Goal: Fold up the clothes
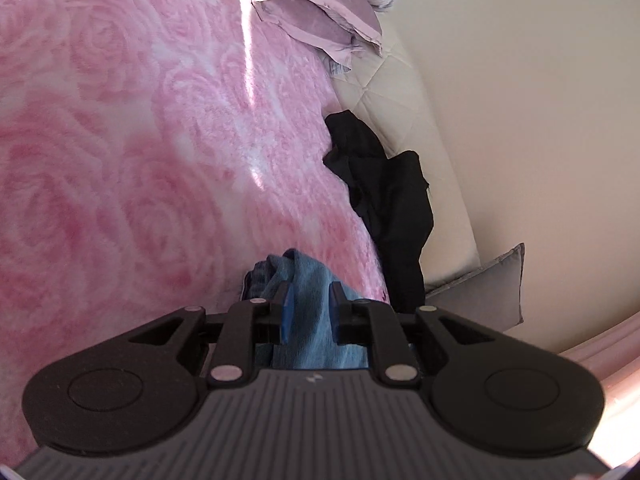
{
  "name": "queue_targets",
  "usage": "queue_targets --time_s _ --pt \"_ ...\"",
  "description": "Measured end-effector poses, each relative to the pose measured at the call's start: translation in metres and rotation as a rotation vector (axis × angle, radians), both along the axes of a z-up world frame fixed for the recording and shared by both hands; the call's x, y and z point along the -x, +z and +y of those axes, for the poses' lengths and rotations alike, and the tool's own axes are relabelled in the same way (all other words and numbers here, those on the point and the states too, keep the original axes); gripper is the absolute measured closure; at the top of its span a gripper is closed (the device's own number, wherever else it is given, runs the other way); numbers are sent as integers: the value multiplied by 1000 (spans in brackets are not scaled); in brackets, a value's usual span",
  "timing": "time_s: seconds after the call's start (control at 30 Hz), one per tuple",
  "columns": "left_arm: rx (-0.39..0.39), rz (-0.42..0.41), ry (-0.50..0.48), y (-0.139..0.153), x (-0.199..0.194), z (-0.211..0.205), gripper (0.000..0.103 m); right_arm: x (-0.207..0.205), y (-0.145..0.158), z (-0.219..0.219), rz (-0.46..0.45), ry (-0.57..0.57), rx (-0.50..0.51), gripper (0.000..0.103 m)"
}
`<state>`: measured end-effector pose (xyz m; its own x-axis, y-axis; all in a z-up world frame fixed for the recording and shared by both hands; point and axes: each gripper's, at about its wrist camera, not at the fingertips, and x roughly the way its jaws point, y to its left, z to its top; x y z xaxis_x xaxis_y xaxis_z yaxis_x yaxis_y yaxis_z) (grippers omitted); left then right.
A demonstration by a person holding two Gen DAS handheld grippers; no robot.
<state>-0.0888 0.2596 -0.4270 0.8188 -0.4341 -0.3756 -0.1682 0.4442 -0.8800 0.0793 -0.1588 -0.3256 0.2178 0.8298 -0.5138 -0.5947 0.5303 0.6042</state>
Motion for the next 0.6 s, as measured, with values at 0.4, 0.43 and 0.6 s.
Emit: queue_targets --time_s 0.4,0.43,0.6 --pt "8 -36 -51 -10 -3 5 90 -20 -11 15 25 14 -4 65" --pt "2 -42 -55 -10 -4 4 90 -20 -12 15 25 12 -3 66" --pt "-41 -69 -79 -8 -4 0 89 -20 -17 15 17 4 13 76"
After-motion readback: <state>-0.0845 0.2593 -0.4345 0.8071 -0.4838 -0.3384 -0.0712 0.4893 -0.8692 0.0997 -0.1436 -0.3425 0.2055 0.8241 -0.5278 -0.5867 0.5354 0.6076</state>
